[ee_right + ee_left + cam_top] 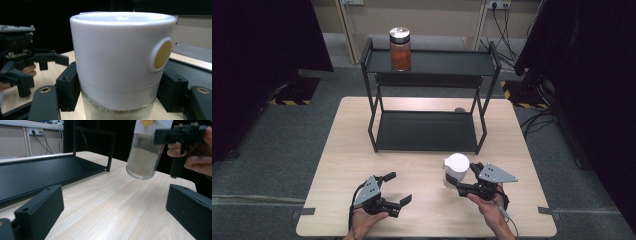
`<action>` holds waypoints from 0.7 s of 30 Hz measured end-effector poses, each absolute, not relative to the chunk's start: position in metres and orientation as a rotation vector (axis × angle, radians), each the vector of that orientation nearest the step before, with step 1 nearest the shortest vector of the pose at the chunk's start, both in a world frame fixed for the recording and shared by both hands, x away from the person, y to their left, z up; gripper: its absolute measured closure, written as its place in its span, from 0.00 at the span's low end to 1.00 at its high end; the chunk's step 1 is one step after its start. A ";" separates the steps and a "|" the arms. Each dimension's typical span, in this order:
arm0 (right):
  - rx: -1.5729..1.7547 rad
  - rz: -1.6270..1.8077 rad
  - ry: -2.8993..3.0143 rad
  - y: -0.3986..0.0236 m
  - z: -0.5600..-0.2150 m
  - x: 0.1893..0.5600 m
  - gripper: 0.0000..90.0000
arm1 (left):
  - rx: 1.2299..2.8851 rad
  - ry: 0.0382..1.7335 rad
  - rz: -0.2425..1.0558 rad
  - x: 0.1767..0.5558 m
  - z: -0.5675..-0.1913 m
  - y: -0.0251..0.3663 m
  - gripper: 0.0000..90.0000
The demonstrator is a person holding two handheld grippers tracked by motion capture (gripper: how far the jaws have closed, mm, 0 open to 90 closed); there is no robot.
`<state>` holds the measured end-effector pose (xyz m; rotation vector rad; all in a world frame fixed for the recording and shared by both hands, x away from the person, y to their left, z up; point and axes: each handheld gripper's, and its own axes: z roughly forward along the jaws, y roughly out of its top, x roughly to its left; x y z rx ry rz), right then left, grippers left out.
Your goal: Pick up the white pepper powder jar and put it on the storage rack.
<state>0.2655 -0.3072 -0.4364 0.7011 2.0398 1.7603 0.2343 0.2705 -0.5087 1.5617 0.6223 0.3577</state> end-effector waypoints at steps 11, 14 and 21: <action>0.653 1.785 2.049 -0.300 -0.393 0.287 0.34 | 1.559 0.623 0.359 0.234 -0.509 0.271 0.01; 0.652 1.784 2.052 -0.299 -0.385 0.290 0.34 | 1.560 0.624 0.358 0.234 -0.509 0.271 0.01; 0.650 1.790 2.053 -0.296 -0.362 0.301 0.34 | 1.558 0.624 0.357 0.234 -0.509 0.271 0.01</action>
